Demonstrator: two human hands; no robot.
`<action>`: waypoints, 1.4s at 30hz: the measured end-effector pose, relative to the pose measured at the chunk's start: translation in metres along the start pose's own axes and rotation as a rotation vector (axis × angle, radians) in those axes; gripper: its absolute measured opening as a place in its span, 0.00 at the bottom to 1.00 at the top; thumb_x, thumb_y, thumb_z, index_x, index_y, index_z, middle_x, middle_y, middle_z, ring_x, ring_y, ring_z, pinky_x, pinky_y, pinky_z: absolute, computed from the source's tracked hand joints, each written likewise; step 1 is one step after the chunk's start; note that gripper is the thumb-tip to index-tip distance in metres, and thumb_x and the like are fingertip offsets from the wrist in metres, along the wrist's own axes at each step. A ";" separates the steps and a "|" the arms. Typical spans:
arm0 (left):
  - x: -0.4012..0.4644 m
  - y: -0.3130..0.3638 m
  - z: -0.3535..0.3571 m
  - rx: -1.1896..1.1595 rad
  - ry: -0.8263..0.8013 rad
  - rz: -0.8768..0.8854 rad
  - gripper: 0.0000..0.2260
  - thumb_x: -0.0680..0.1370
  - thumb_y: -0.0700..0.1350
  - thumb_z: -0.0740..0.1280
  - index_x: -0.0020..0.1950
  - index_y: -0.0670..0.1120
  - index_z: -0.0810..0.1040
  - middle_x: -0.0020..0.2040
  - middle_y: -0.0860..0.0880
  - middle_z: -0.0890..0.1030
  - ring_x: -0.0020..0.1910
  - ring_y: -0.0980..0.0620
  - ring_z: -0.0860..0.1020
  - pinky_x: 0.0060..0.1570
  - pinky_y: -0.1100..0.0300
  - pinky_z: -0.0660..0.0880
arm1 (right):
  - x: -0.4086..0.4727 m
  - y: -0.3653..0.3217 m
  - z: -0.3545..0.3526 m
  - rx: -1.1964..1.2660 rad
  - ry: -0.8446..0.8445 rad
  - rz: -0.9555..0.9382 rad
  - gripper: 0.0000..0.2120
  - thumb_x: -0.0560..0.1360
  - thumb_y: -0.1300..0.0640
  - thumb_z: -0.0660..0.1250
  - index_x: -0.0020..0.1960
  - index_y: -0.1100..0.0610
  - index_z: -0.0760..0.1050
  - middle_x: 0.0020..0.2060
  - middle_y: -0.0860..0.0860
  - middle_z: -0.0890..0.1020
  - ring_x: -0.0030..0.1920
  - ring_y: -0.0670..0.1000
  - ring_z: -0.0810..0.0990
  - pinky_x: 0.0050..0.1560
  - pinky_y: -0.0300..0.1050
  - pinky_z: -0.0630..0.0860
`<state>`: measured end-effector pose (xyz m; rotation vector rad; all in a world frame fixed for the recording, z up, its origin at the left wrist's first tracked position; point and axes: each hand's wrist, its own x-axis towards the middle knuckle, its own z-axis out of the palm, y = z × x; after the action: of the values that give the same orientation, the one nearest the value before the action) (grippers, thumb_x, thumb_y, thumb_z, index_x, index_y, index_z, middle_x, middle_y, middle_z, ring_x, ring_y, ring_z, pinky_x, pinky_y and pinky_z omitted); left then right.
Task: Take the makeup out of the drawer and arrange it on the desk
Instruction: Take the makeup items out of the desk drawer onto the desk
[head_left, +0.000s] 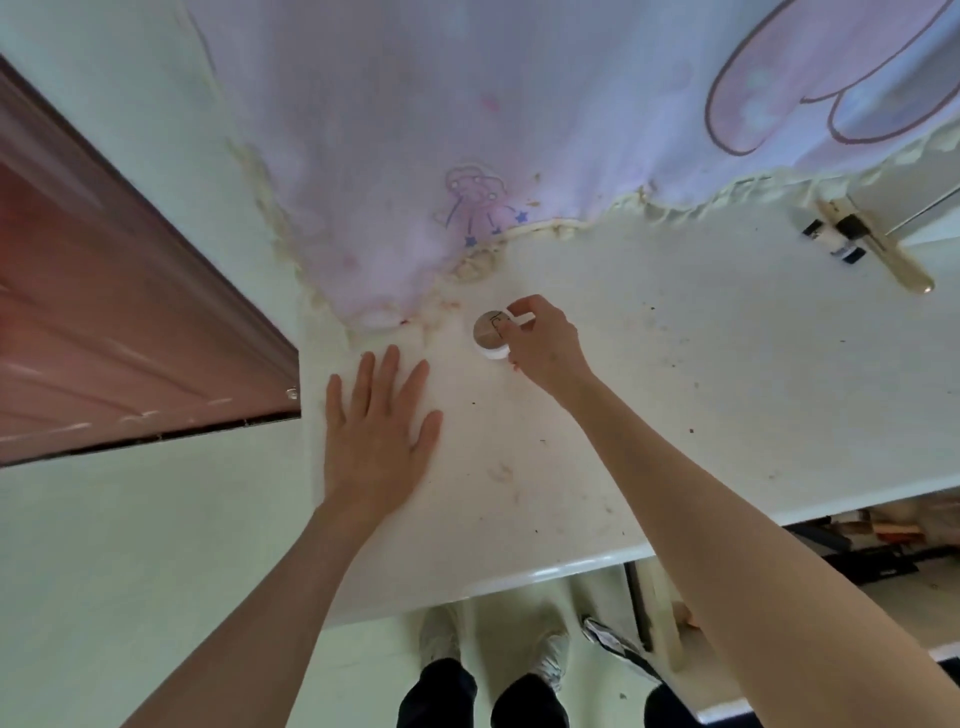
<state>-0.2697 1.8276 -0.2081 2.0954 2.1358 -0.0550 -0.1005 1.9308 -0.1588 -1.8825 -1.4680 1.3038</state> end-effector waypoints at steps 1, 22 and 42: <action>0.001 0.000 0.001 0.005 0.004 -0.001 0.30 0.75 0.61 0.36 0.76 0.55 0.48 0.77 0.49 0.47 0.76 0.47 0.45 0.72 0.45 0.40 | -0.001 0.001 0.002 -0.018 0.005 0.008 0.13 0.78 0.56 0.60 0.61 0.57 0.71 0.55 0.58 0.78 0.50 0.58 0.78 0.47 0.47 0.74; -0.039 0.072 -0.026 -0.412 0.127 0.206 0.24 0.78 0.53 0.52 0.71 0.44 0.66 0.73 0.42 0.63 0.74 0.44 0.58 0.73 0.46 0.51 | -0.102 0.093 -0.066 -0.691 0.168 -0.339 0.22 0.79 0.52 0.59 0.72 0.55 0.63 0.71 0.54 0.66 0.72 0.54 0.61 0.73 0.54 0.53; -0.108 0.300 0.075 0.055 -0.262 0.483 0.17 0.73 0.36 0.60 0.63 0.39 0.71 0.59 0.41 0.75 0.59 0.43 0.74 0.62 0.53 0.69 | -0.137 0.287 -0.173 -0.687 -0.041 0.008 0.22 0.76 0.60 0.60 0.70 0.58 0.64 0.65 0.58 0.69 0.63 0.60 0.68 0.59 0.53 0.70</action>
<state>0.0371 1.7177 -0.2443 2.4180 1.4601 -0.3151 0.1962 1.7409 -0.2437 -2.2622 -2.1206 0.8986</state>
